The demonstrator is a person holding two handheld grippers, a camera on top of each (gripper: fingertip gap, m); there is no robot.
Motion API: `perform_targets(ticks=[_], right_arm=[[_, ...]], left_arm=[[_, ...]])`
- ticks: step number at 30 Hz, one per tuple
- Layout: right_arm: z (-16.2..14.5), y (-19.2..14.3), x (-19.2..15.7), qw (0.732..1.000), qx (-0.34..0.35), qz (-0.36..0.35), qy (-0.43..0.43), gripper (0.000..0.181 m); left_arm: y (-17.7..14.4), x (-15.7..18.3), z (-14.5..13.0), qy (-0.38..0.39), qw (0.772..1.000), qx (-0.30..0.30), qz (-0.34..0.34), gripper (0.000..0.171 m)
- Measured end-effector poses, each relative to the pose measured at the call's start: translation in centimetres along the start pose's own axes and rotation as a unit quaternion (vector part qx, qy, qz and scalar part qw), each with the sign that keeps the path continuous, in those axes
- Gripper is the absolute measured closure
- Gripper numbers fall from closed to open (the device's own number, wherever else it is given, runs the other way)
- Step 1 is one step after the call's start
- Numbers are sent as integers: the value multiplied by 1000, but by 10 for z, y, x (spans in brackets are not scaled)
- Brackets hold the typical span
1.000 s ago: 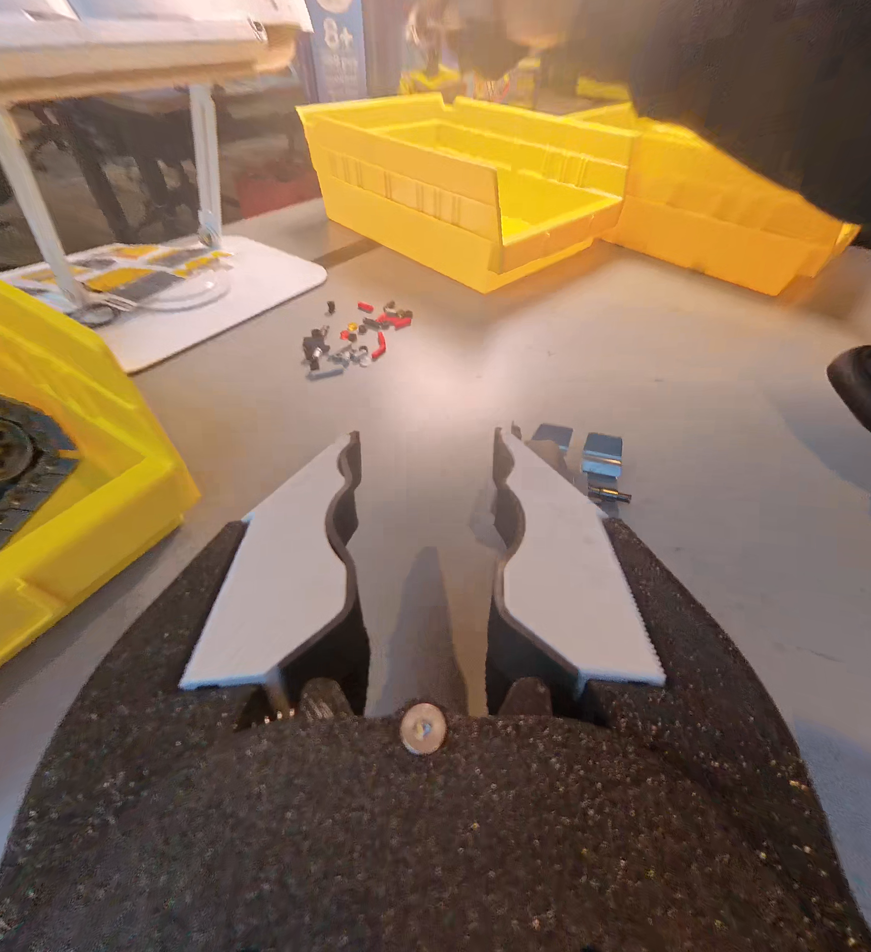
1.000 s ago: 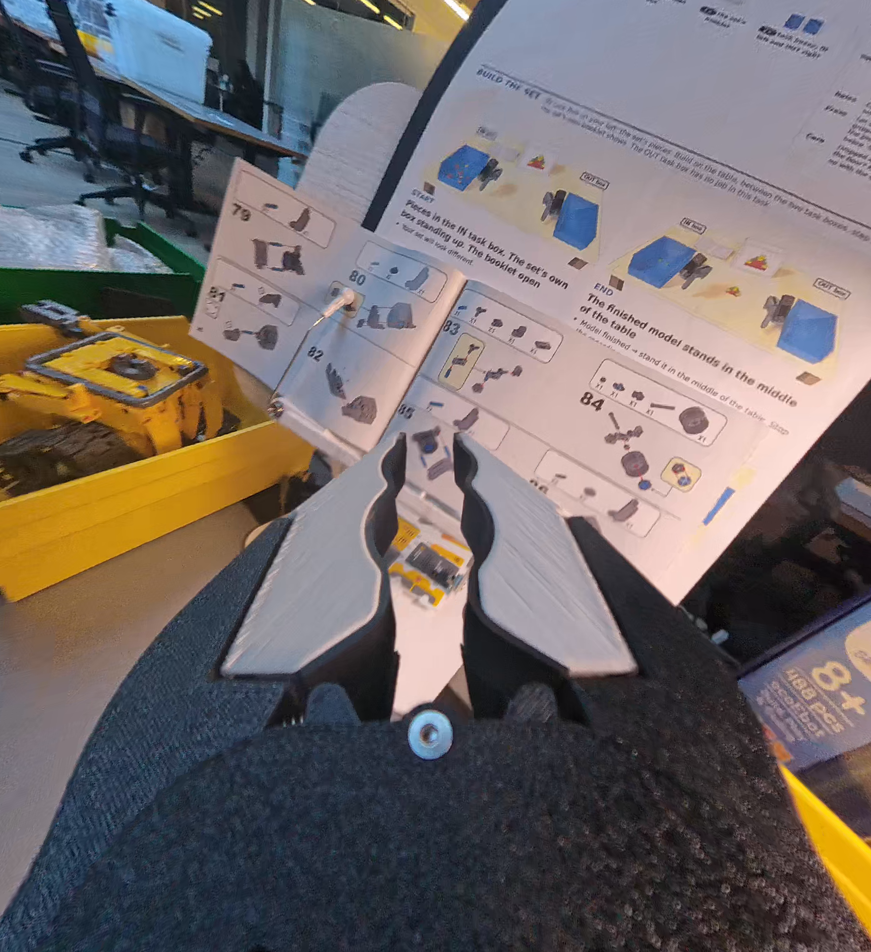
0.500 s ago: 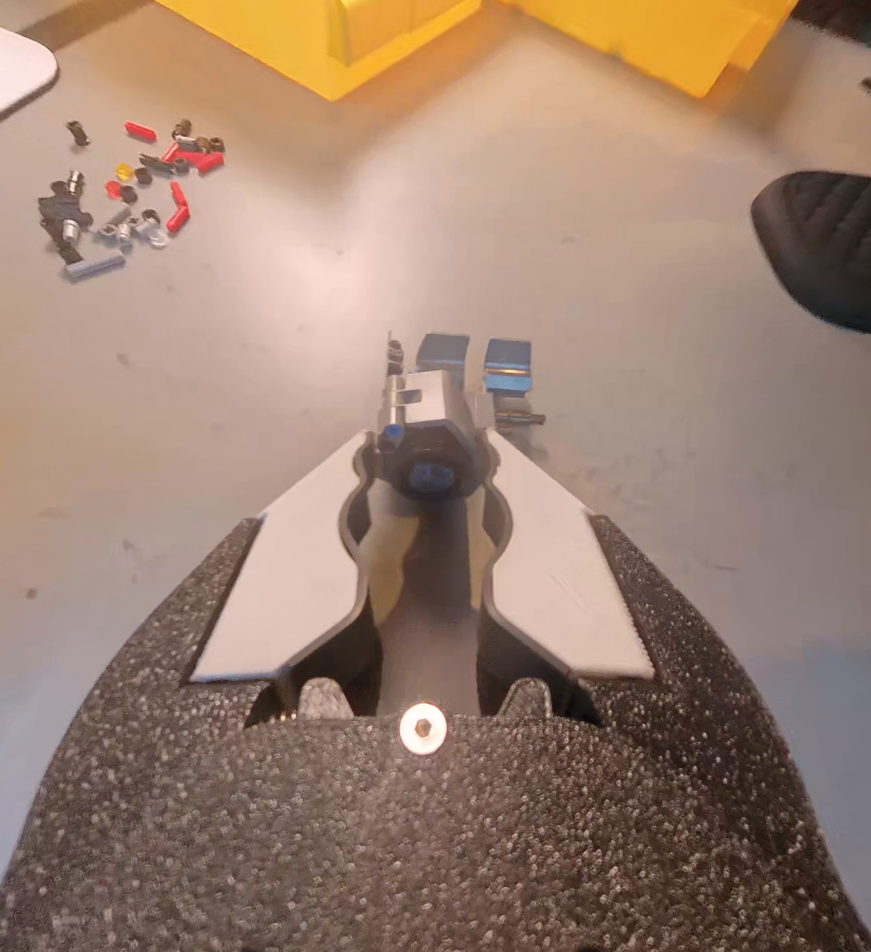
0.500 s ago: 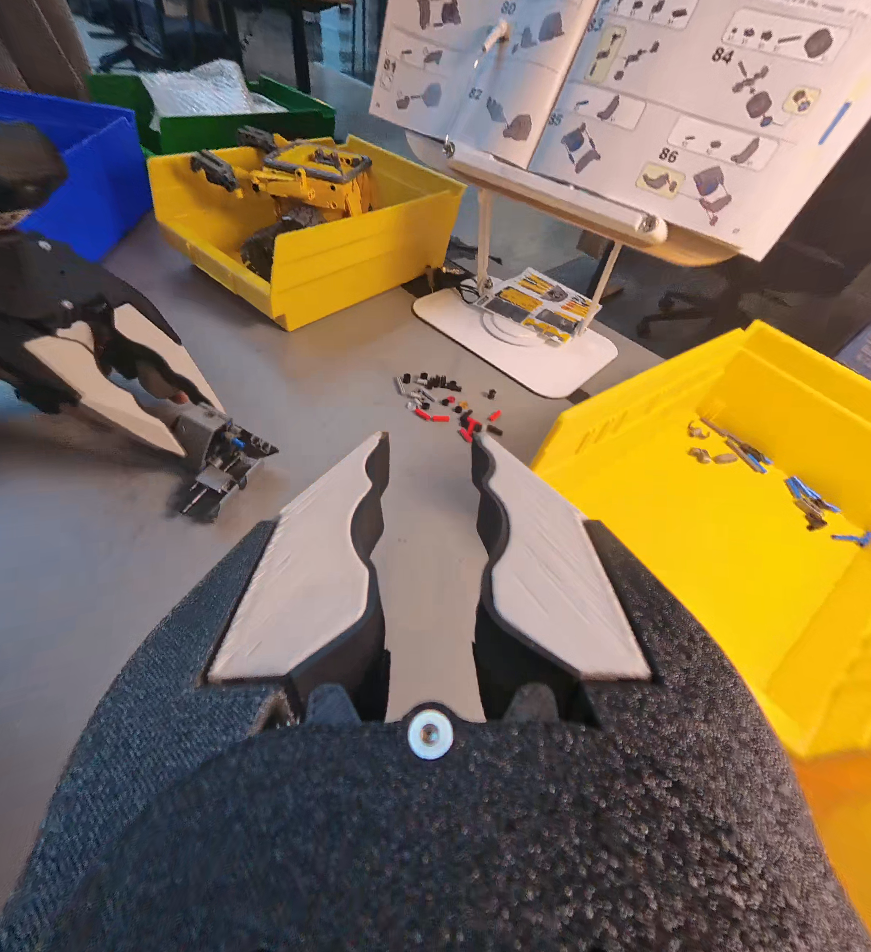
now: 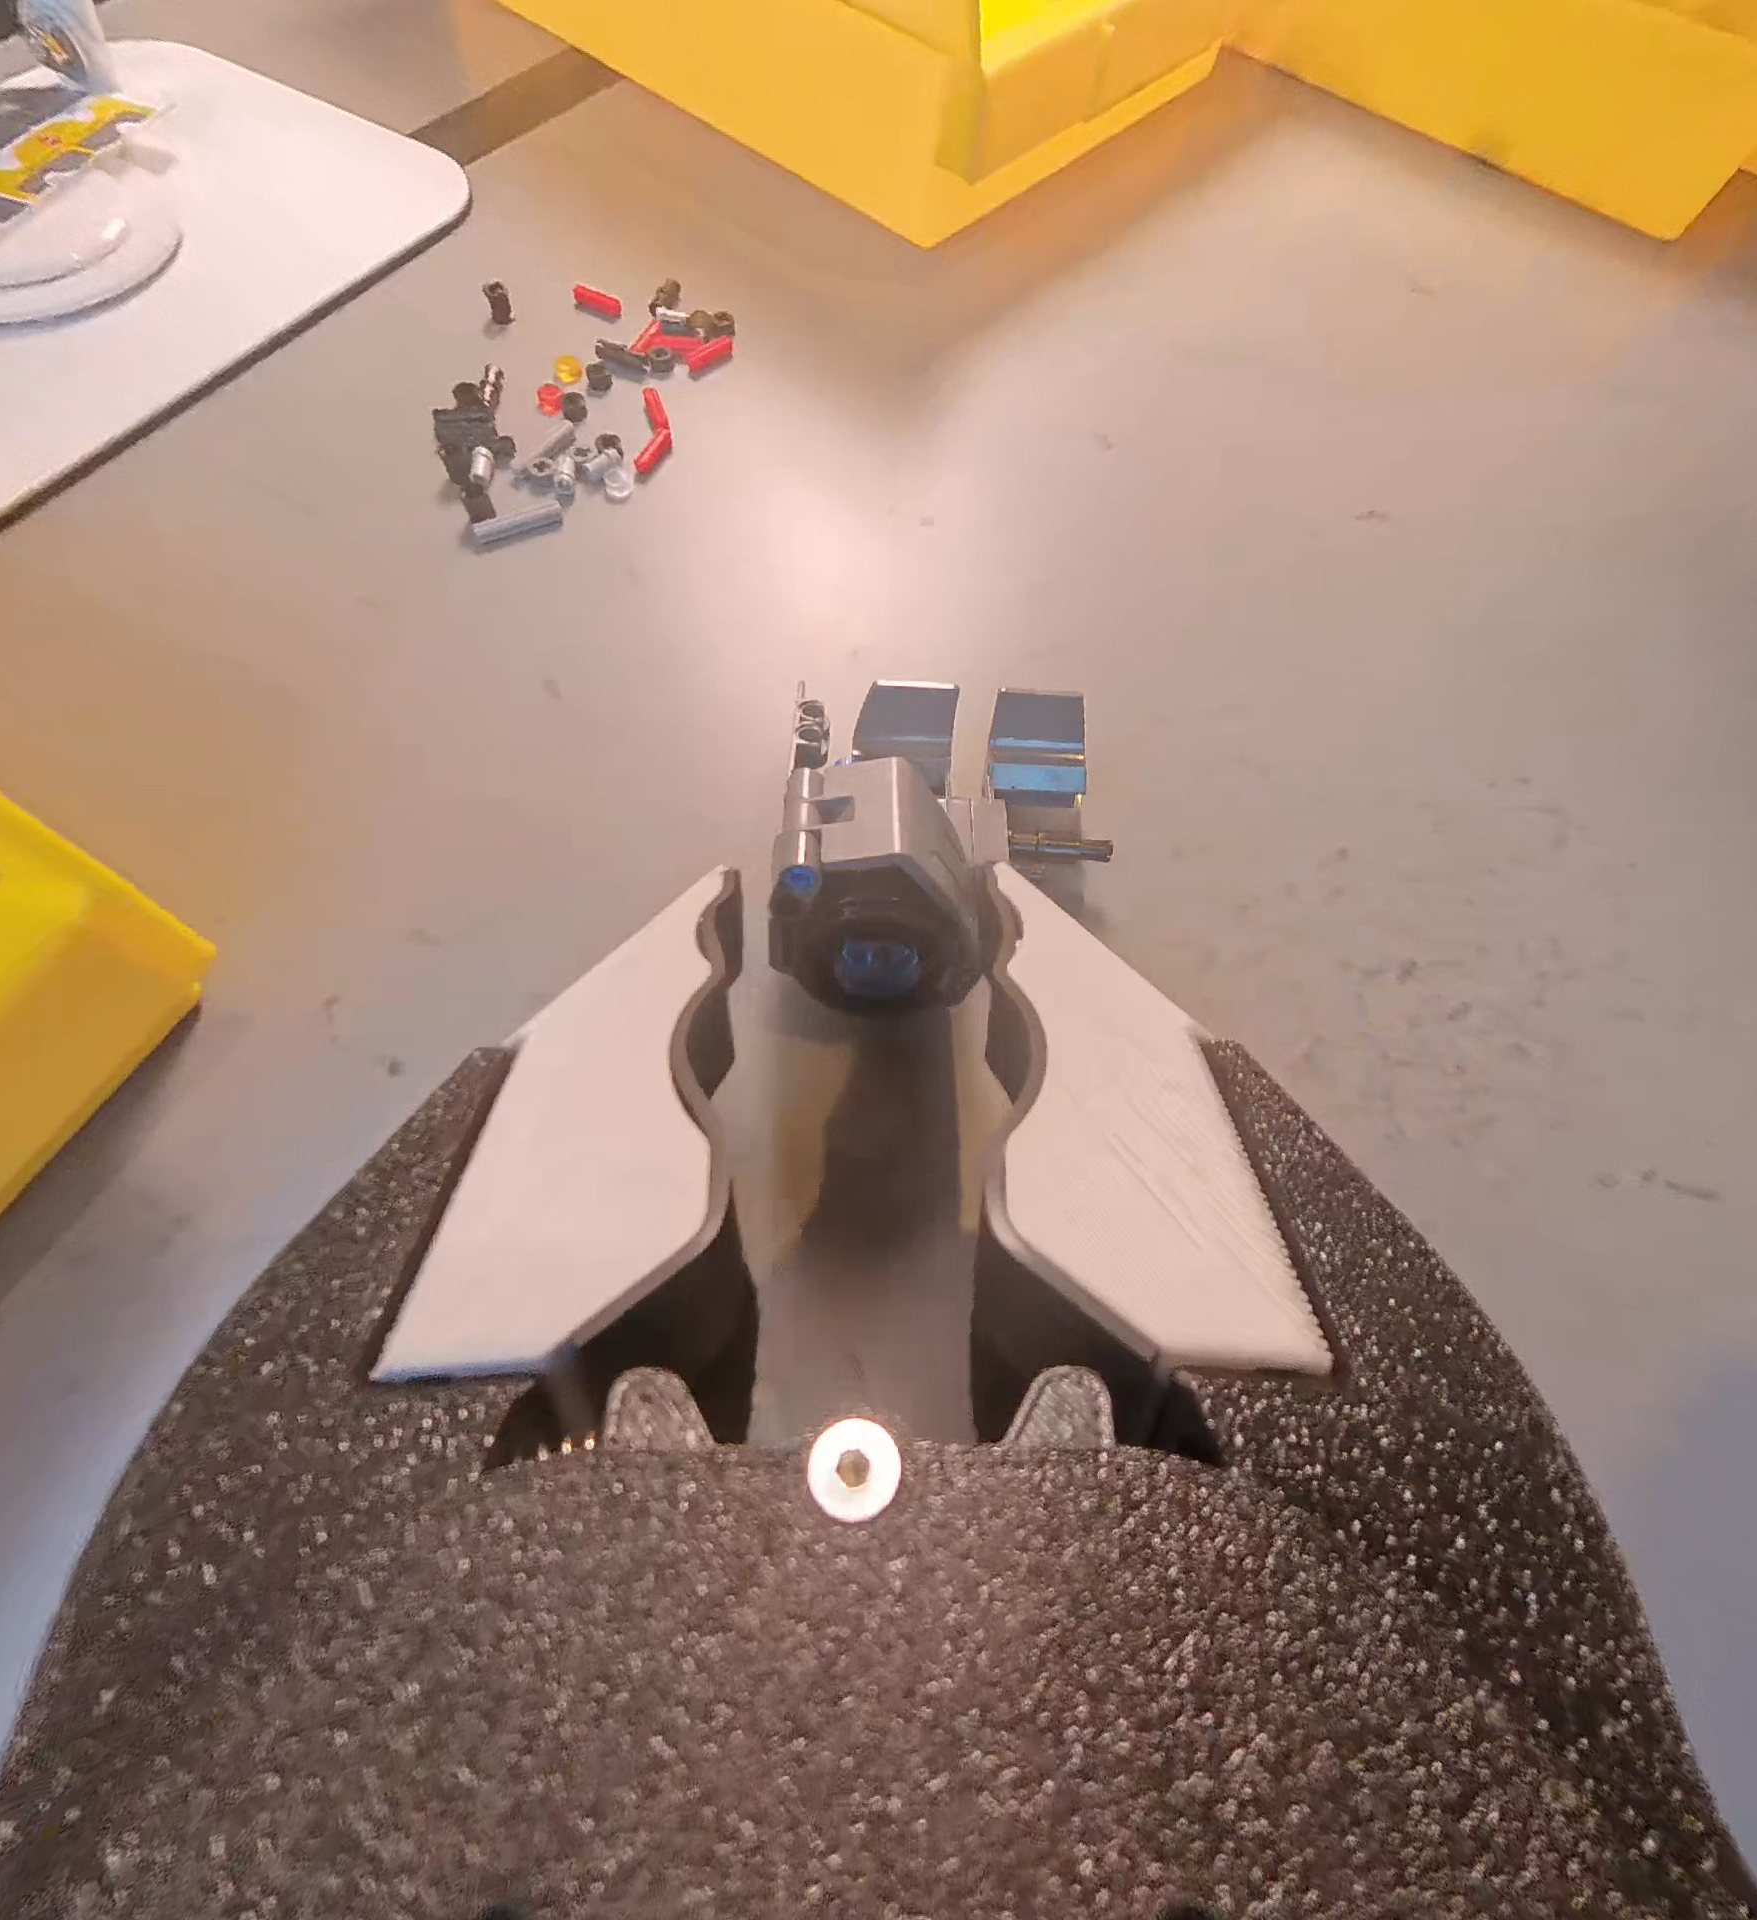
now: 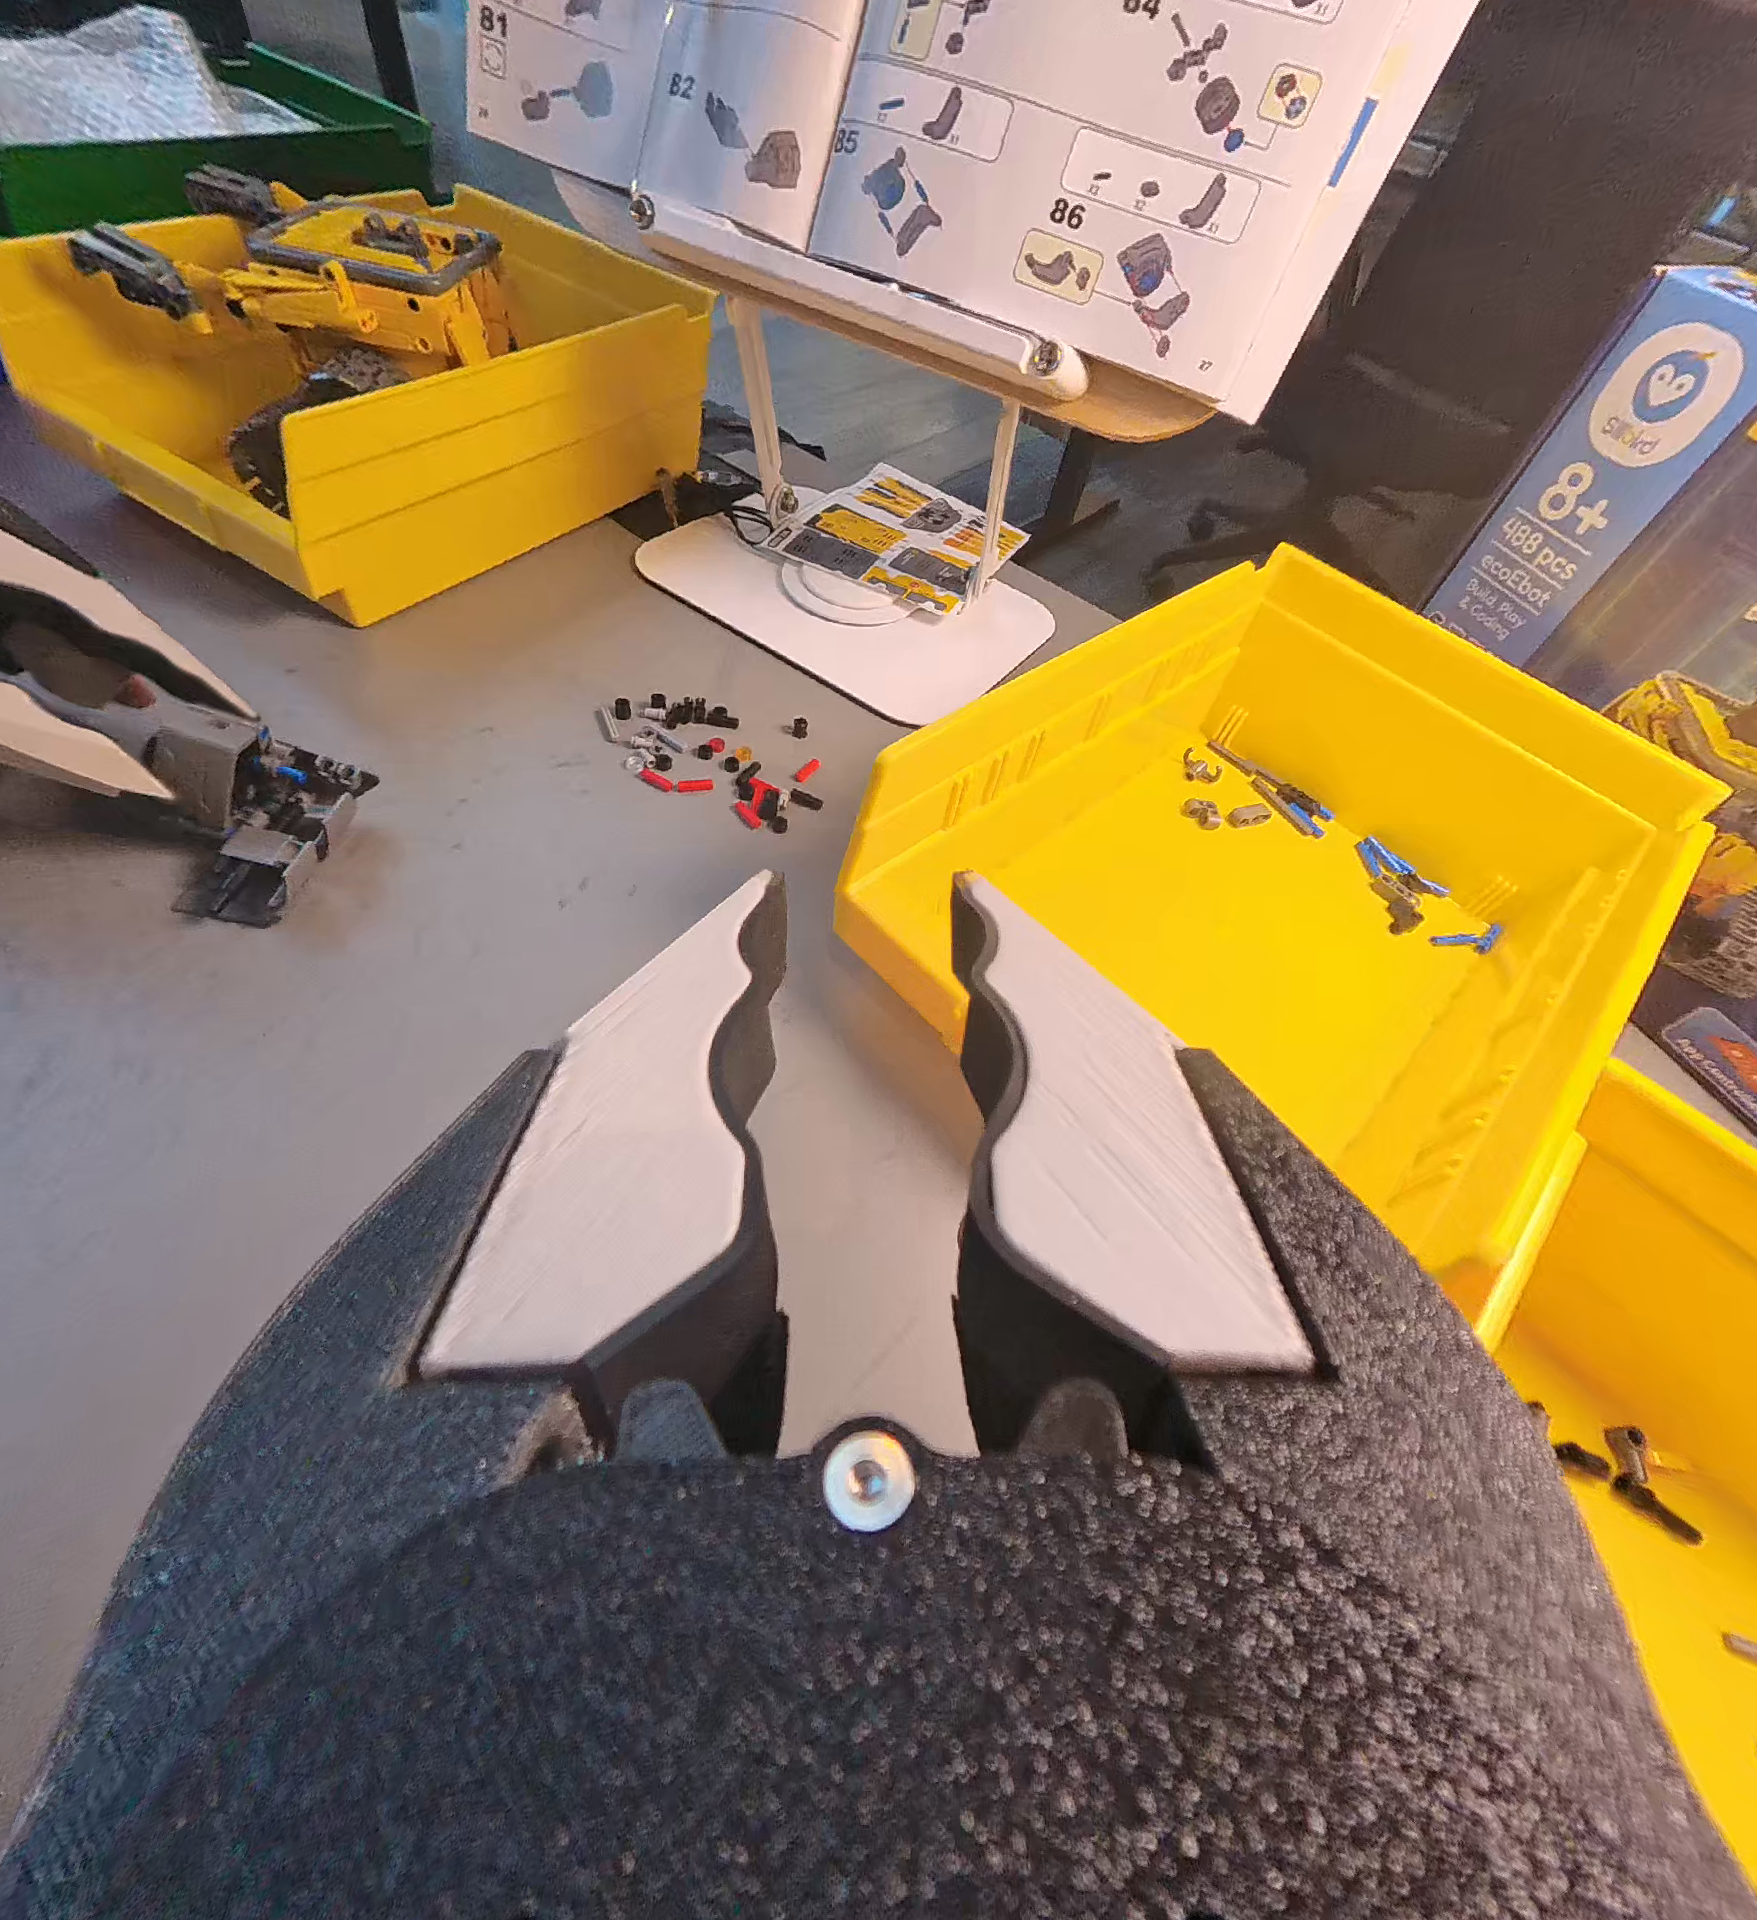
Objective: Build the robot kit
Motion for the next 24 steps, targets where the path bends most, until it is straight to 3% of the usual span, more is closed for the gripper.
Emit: perform_targets(ticks=[7,11,15,24], right_arm=[[7,42,57,997,-28,-64,13,154],[7,74,123,986,-67,-149,35,158],[2,108,169,978,-86,-173,84,157],[-49,179,205,953,-152,-186,185,147]], left_arm=[[-25,-8,26,-15,995,99,30,119],[-32,-7,29,-5,992,116,42,119],[-32,-4,27,5,993,113,45,120],[-34,-7,27,9,991,120,58,120]])
Point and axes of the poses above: each gripper's, where its closed fingertips meet, y out along the fingers, z out of its top, x = y × z across the jaws, the point moved 1 cm from there along -y, back along the fingers
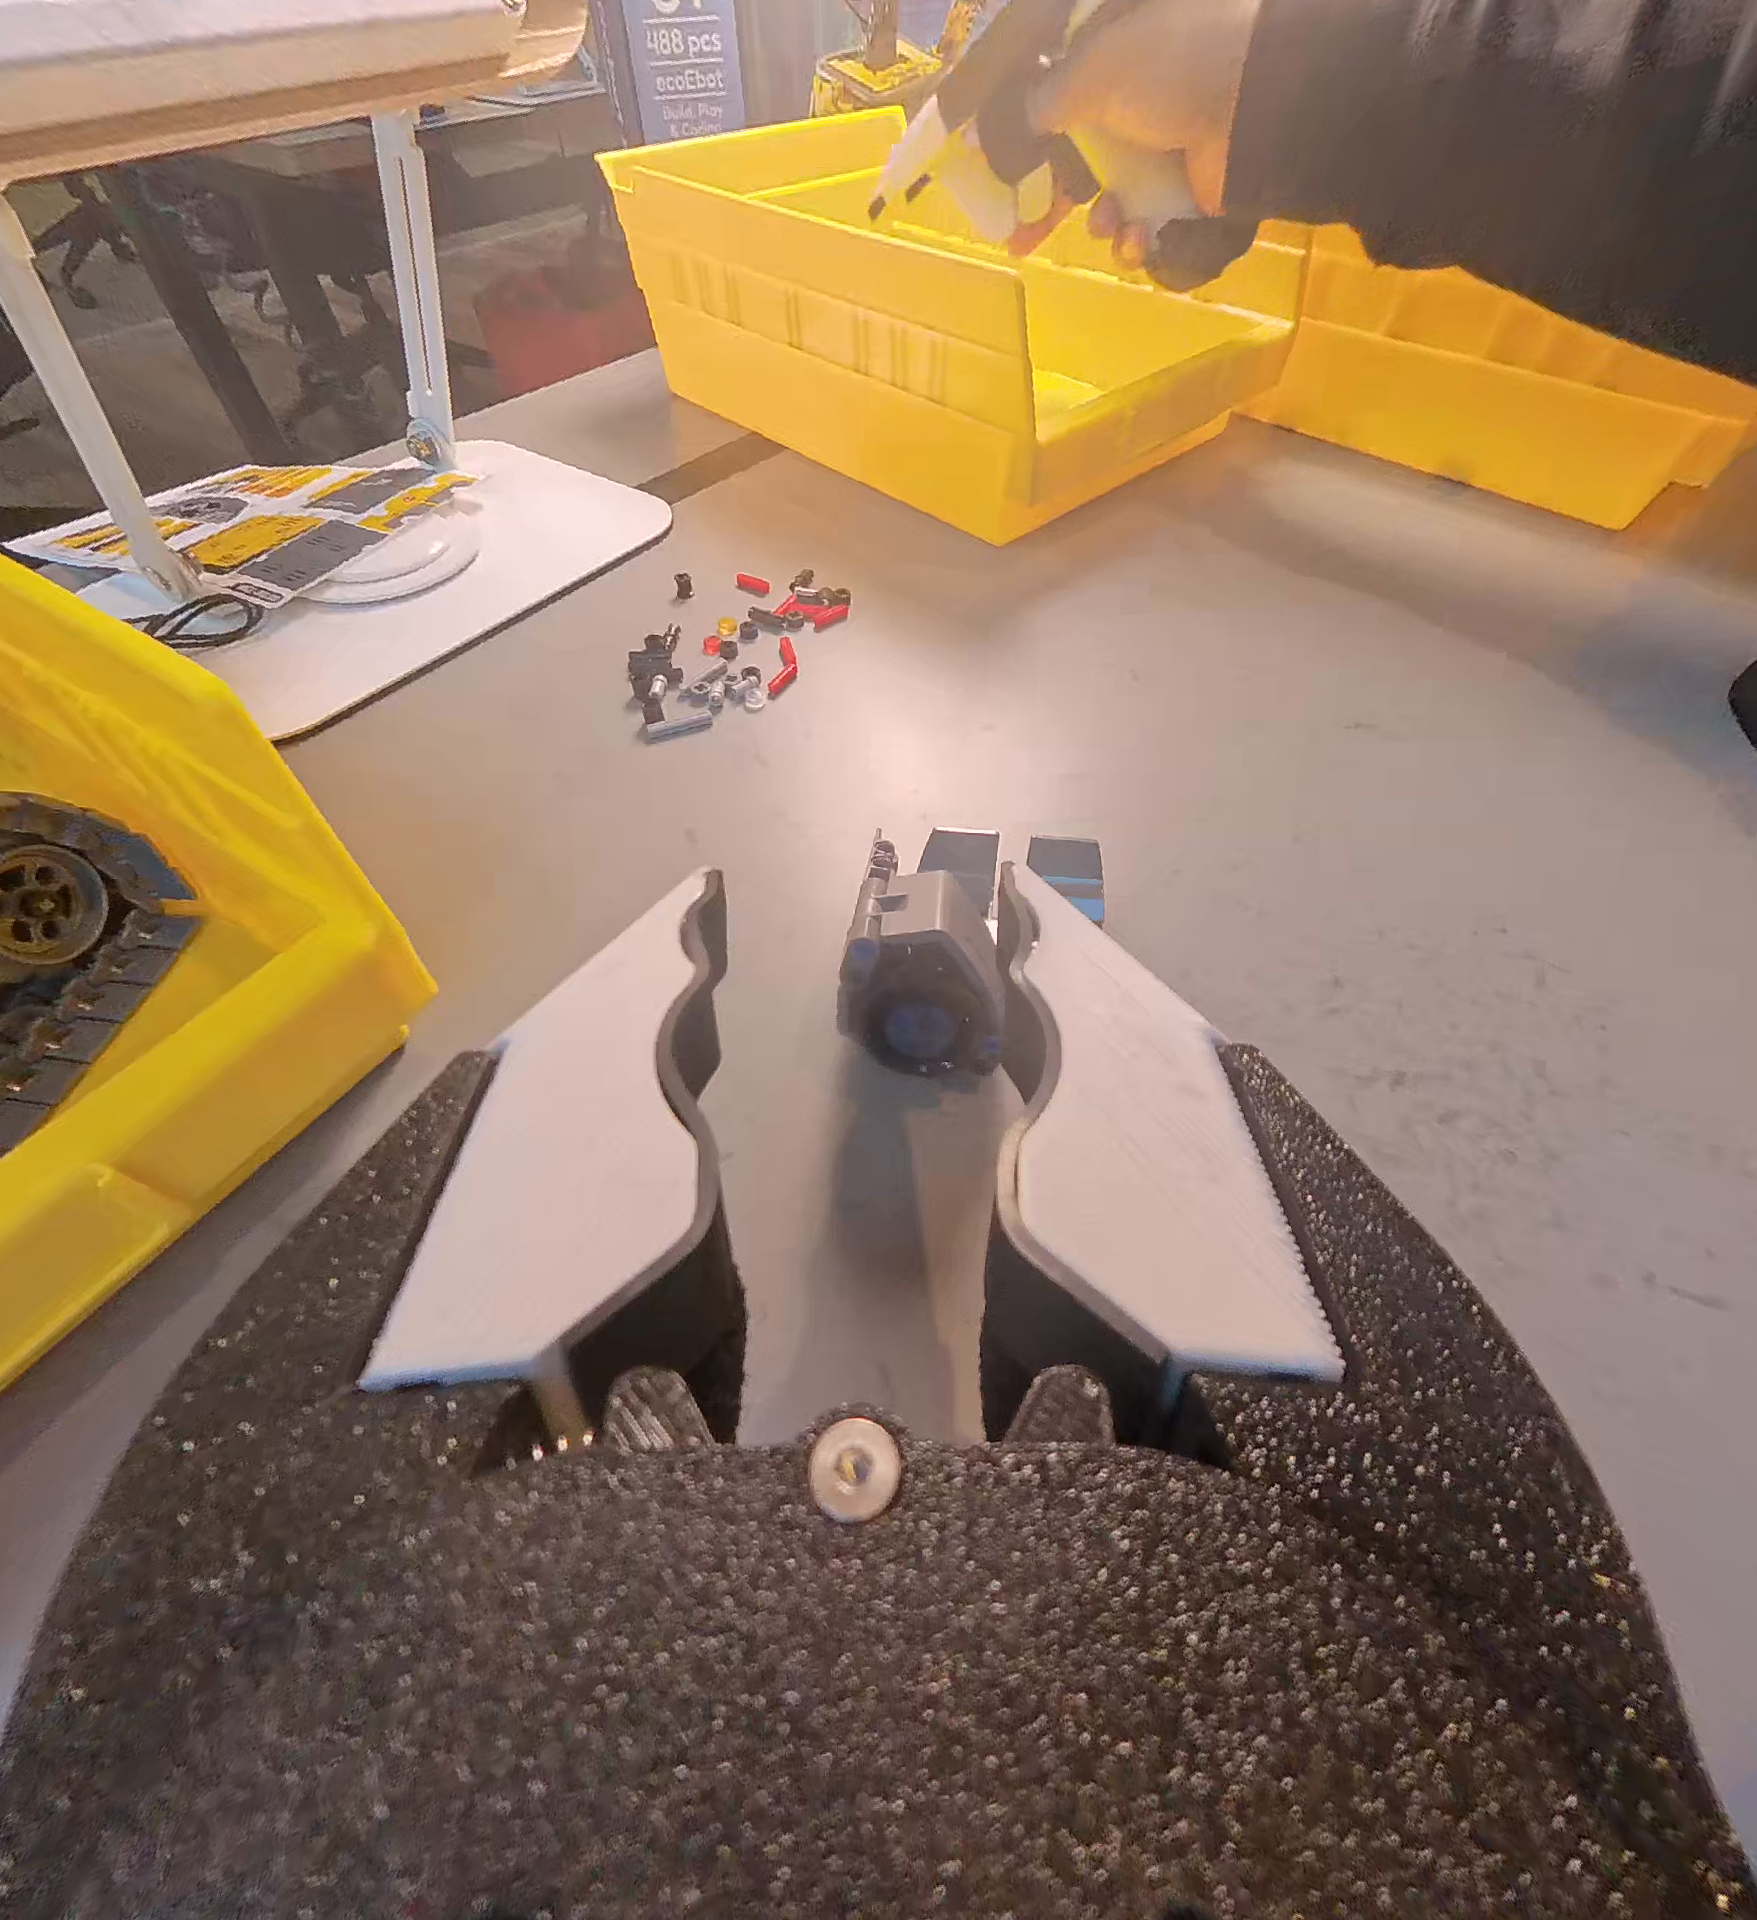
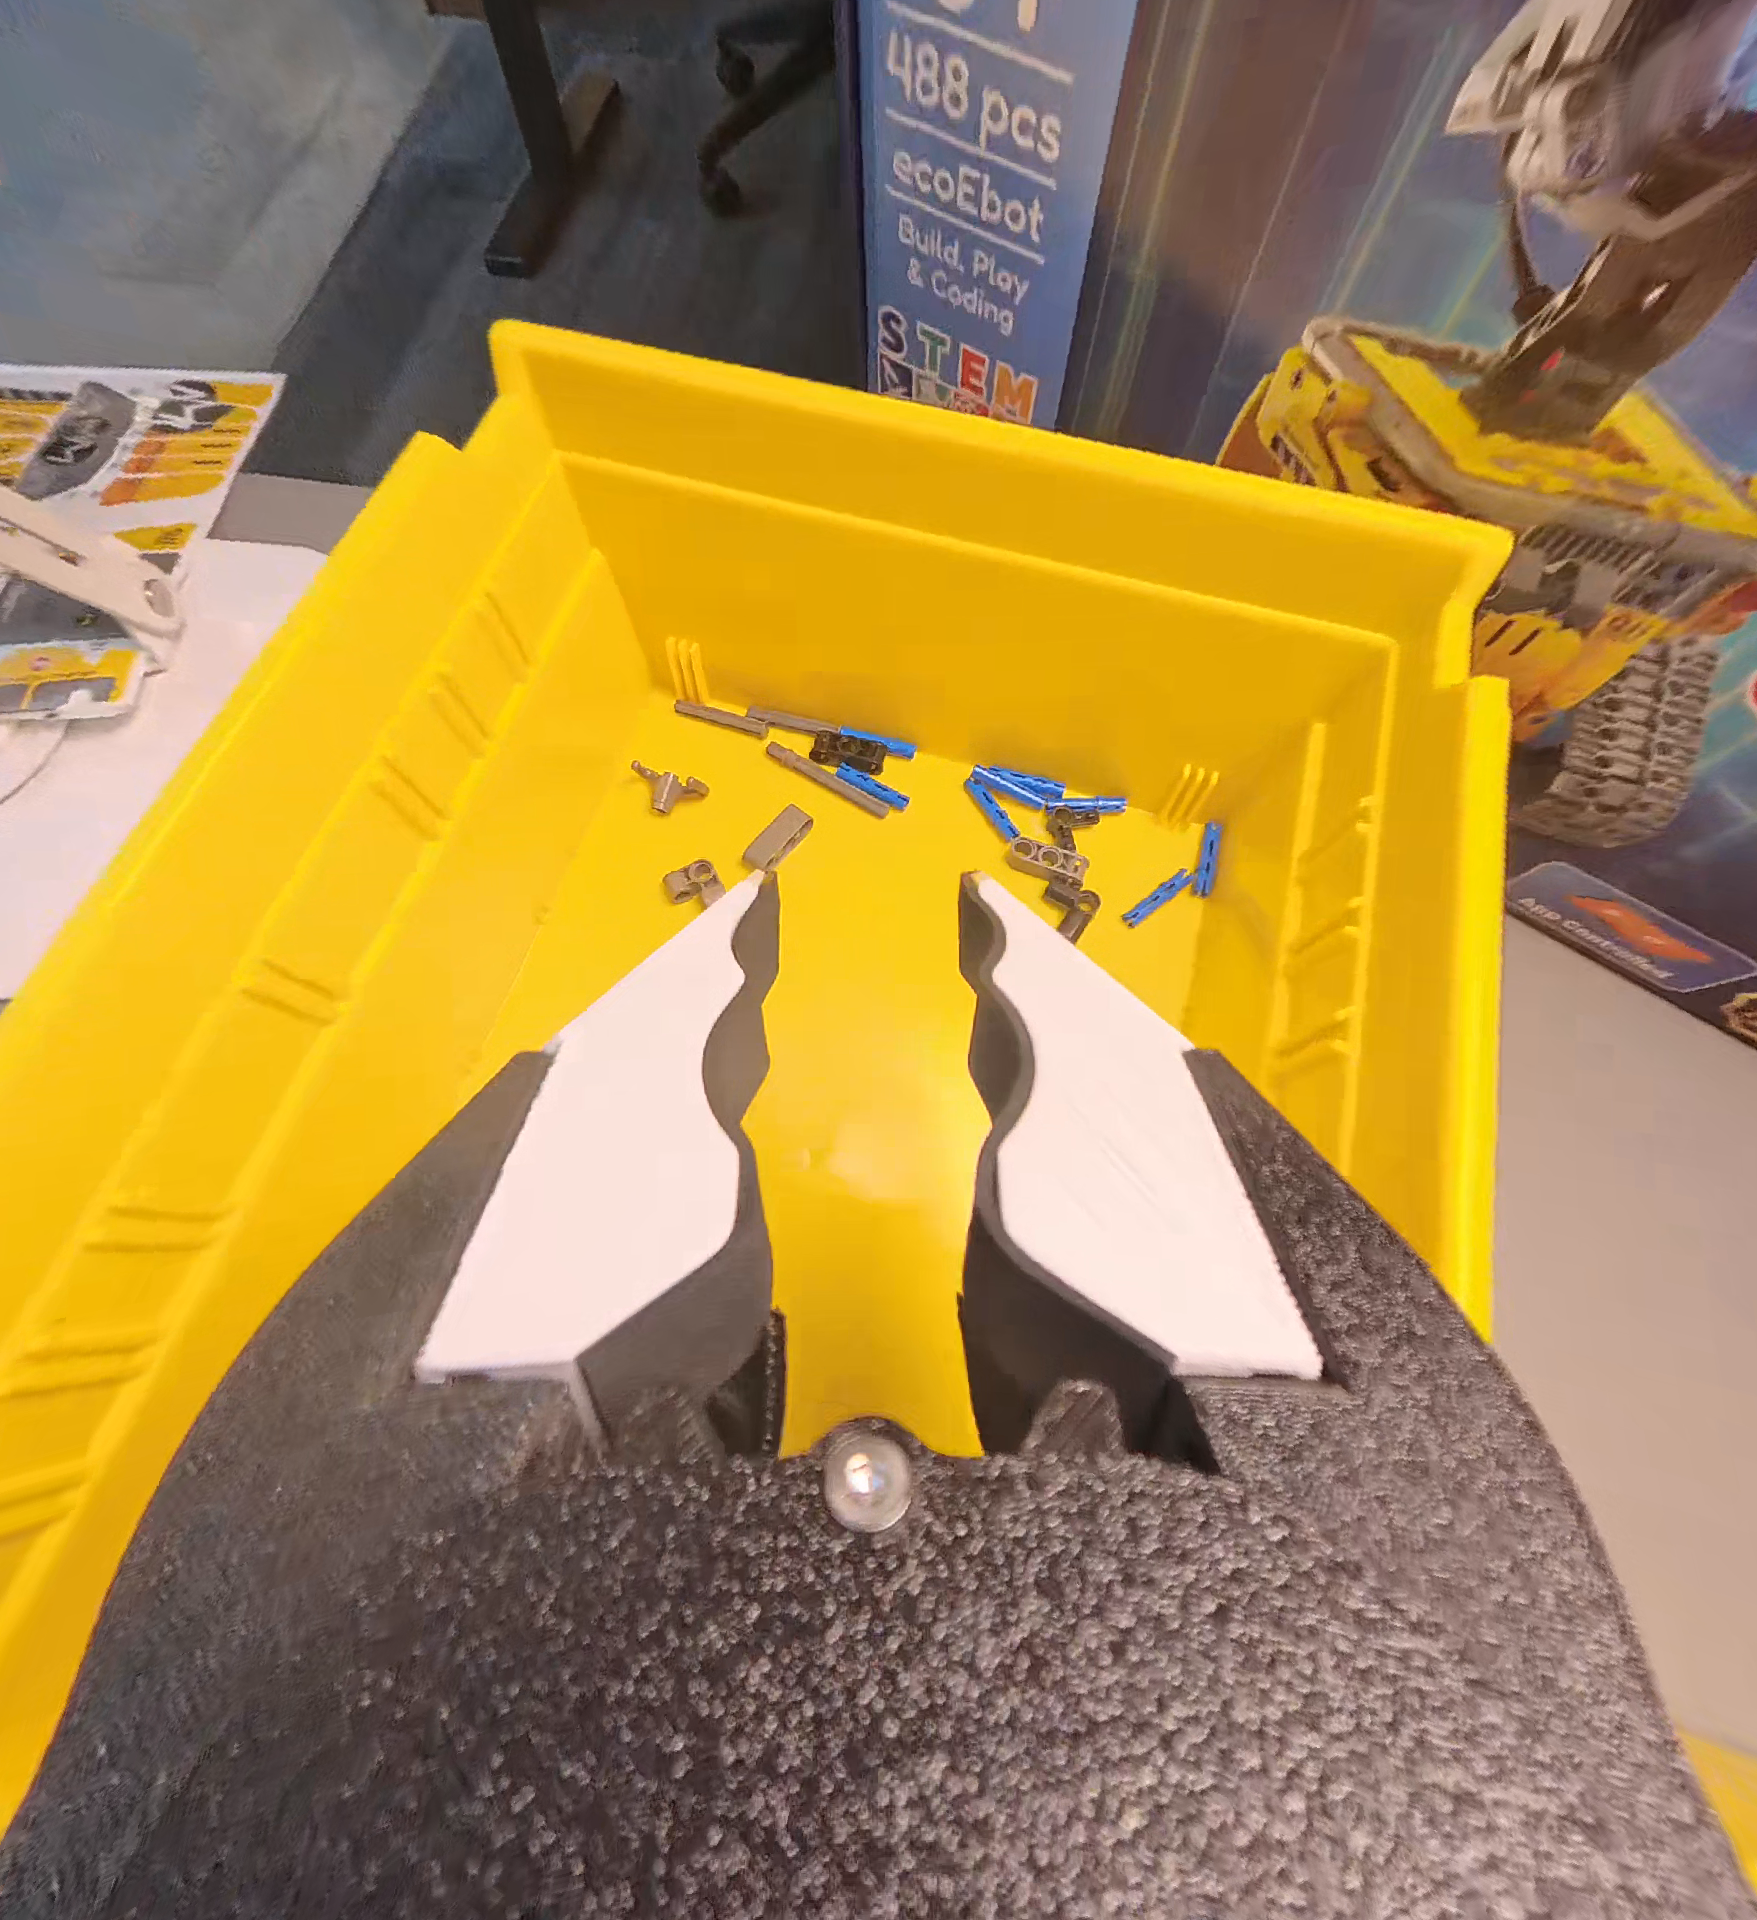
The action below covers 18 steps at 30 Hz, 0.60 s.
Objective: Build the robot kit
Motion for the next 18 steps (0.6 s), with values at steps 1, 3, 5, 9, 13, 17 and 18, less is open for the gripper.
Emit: perform_targets(ticks=[1,3,5,9,13,17,18], right_arm=[[-4,8,2,1000,-9,-4,9,145],[-11,22,8,999,-26,-13,27,143],[-18,33,16,998,-39,-35,29,143],[-25,47,32,996,-47,-70,41,143],[-30,58,37,993,-61,-91,45,144],[-33,68,41,990,-78,-112,41,150],[-34,69,42,989,-83,-118,37,154]], left_arm=[[0,0,0,-1,1000,0,-1,120],[0,1,-1,-2,1000,-1,-3,120],[1,1,-2,-1,1000,-2,-4,120],[2,1,-3,-8,1000,-2,-9,121],[3,2,-5,-14,1000,-2,-14,121],[3,1,-5,-18,1000,-2,-15,121],[3,0,-5,-19,1000,-2,-15,121]])
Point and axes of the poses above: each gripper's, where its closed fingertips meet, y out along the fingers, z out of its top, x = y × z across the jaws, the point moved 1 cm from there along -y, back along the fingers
